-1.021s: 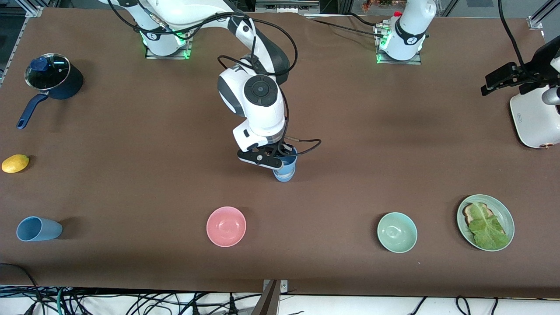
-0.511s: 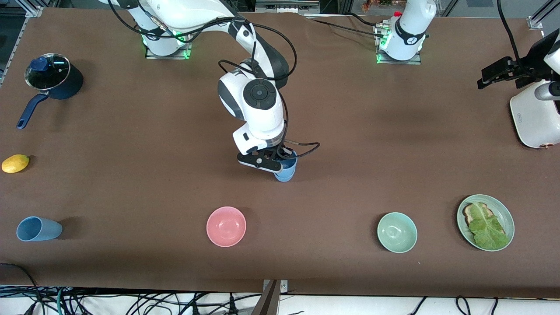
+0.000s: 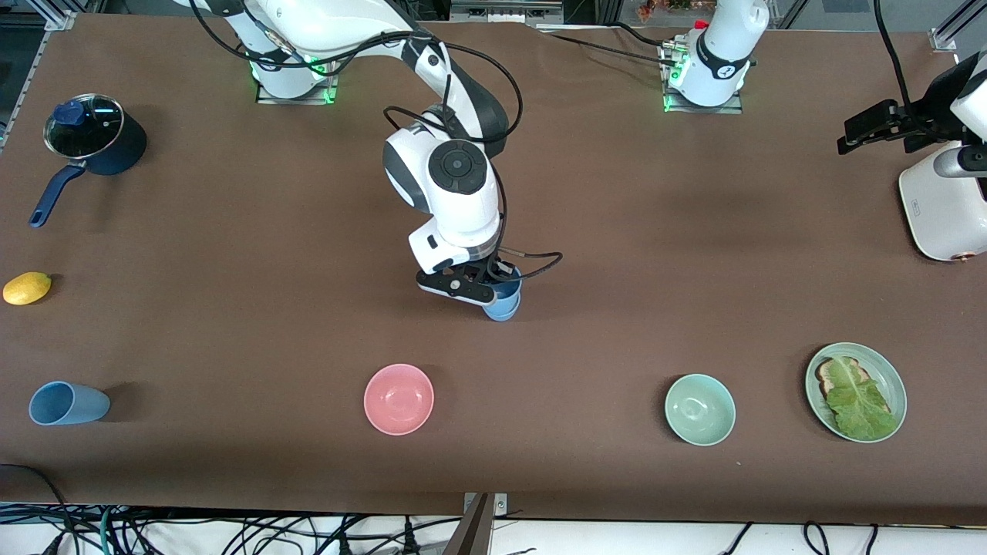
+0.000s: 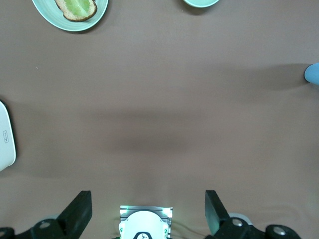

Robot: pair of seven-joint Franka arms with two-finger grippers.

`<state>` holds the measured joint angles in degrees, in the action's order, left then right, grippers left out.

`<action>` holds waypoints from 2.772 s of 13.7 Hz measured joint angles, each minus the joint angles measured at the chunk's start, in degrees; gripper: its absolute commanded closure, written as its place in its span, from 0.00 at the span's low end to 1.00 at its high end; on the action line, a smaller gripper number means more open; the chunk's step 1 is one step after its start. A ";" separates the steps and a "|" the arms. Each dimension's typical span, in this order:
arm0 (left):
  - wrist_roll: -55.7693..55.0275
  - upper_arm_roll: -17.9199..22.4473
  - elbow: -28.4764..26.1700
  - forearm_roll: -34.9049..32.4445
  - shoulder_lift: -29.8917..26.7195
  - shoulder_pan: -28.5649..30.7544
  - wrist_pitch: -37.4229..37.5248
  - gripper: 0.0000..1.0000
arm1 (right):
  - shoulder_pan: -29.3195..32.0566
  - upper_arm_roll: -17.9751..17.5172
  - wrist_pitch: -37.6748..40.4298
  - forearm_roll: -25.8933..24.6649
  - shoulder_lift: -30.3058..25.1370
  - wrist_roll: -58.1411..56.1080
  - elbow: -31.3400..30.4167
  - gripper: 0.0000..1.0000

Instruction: Stack blue cups with both arms

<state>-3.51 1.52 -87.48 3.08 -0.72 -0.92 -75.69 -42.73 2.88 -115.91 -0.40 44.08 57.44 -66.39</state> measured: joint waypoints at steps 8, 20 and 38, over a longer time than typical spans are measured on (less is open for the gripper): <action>0.00 0.00 -0.01 0.00 0.64 0.00 1.68 0.00 | -0.04 -0.08 0.13 0.00 0.31 -0.02 -0.16 0.05; 0.00 0.00 -0.01 0.00 0.65 0.01 1.73 0.00 | 10.71 0.04 14.16 0.70 -10.22 -21.67 -0.29 0.00; 0.00 -0.08 -0.01 0.00 0.66 -0.05 1.73 0.00 | 34.52 -1.88 29.72 0.93 -39.69 -55.32 -20.37 0.00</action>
<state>-3.51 1.44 -87.49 3.08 -0.06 -0.97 -73.96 -8.21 1.00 -86.19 0.53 4.39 2.12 -86.76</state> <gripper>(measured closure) 0.000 0.000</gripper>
